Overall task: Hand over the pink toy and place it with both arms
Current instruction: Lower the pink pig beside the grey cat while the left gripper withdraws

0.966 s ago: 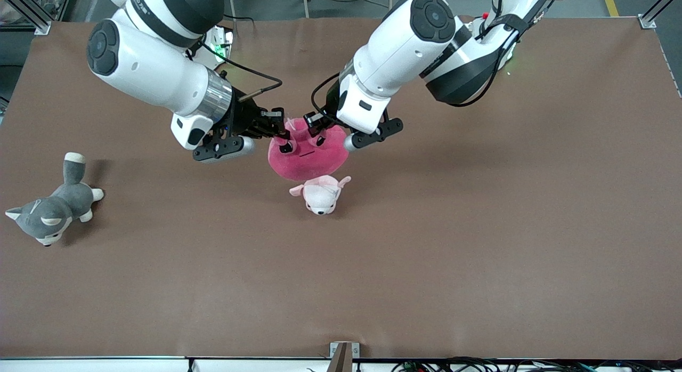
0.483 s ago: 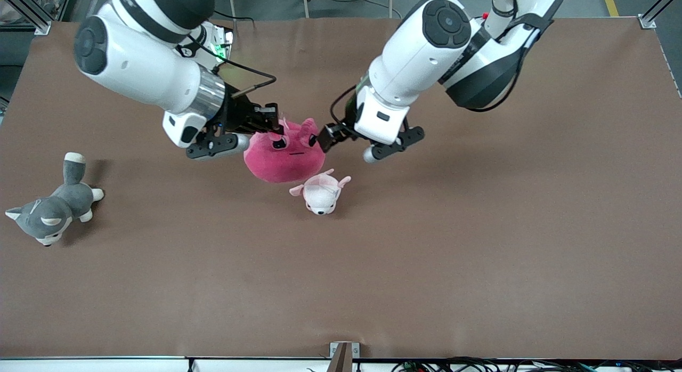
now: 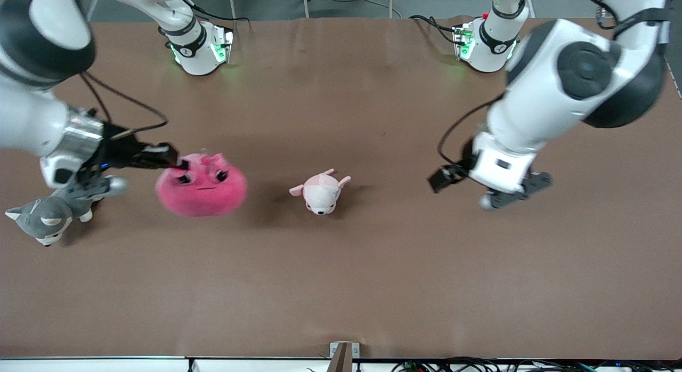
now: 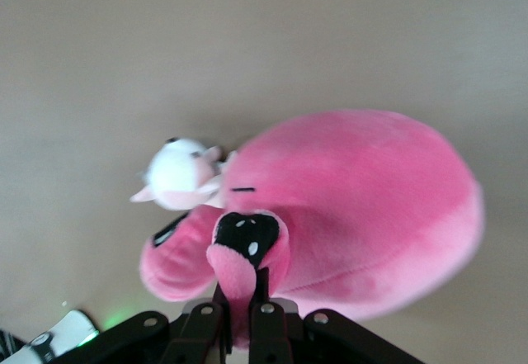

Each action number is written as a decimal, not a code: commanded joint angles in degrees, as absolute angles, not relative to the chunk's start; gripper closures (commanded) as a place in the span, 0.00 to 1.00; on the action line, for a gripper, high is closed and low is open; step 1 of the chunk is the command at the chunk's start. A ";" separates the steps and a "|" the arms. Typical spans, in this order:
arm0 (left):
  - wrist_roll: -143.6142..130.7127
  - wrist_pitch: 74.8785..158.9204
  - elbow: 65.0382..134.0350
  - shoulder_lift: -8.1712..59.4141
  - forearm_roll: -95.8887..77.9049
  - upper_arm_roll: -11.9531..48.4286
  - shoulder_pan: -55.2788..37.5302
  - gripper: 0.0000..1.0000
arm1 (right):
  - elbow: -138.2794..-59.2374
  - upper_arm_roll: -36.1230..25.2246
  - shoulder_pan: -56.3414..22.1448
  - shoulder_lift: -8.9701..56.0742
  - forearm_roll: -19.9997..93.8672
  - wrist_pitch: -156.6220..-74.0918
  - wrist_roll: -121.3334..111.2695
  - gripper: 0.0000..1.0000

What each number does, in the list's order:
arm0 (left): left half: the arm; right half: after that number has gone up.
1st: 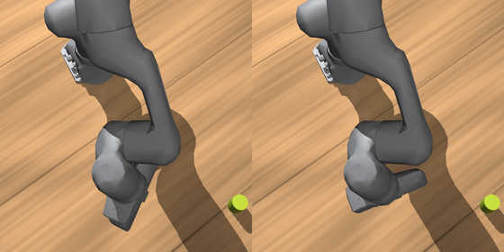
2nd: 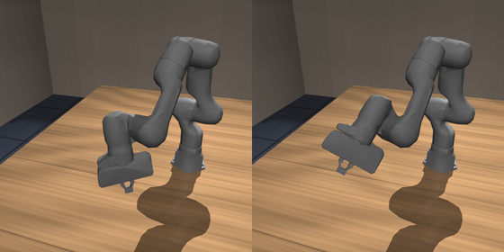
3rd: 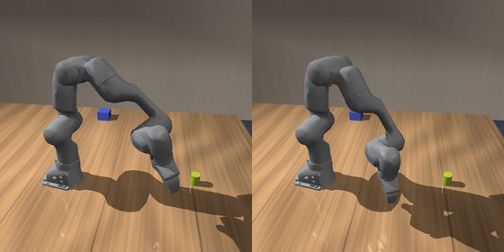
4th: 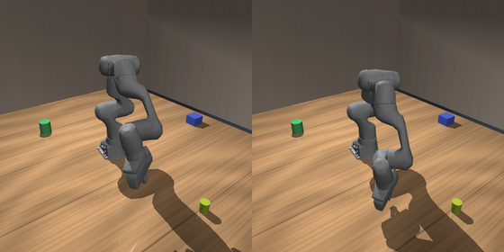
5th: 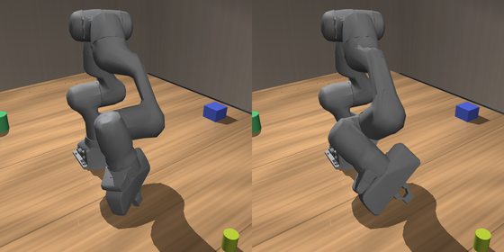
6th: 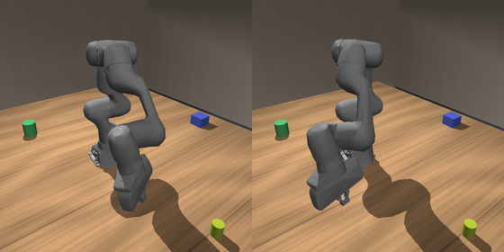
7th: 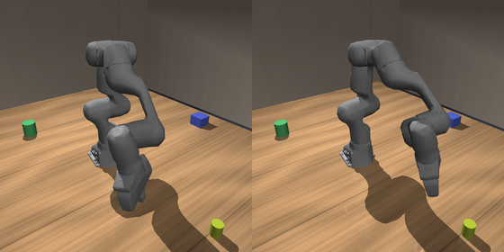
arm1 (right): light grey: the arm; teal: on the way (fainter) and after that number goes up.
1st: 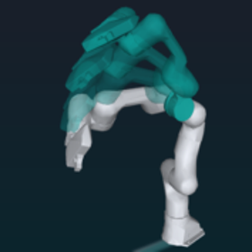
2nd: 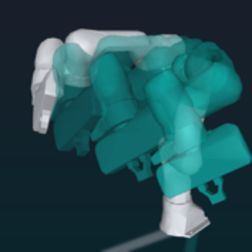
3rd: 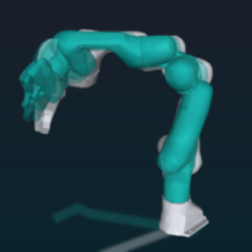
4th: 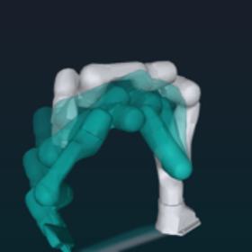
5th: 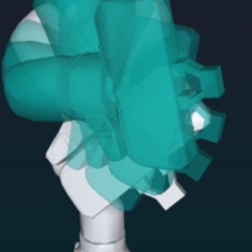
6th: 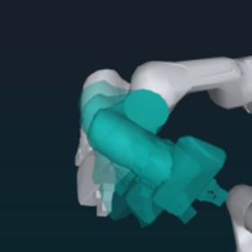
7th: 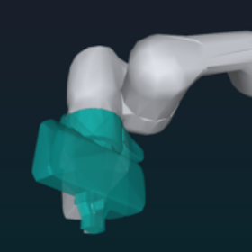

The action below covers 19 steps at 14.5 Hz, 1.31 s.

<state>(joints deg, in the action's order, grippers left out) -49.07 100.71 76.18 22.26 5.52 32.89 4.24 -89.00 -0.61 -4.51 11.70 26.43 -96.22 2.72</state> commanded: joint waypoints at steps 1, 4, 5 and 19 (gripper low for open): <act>-45.02 96.43 76.64 19.26 6.77 33.31 7.19 0.00 | -88.59 0.62 -0.54 13.96 24.70 -95.63 2.11 0.99; -35.28 88.80 76.64 16.70 7.82 33.31 12.73 0.00 | -88.59 0.70 3.59 18.09 25.66 -91.51 -0.96 0.99; -31.94 87.81 76.64 16.00 8.00 33.31 14.22 0.00 | -88.51 0.79 4.39 19.15 26.36 -91.15 -2.18 0.99; -11.87 86.84 91.58 -2.81 0.79 8.00 -0.70 0.00 | -88.68 0.70 10.37 29.18 33.66 -89.74 -8.26 0.98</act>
<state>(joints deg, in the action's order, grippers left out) -12.88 86.74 89.45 -0.85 1.83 8.72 -0.08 -89.19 -0.45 8.10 28.41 32.46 -90.95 -6.71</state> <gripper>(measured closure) 0.000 0.899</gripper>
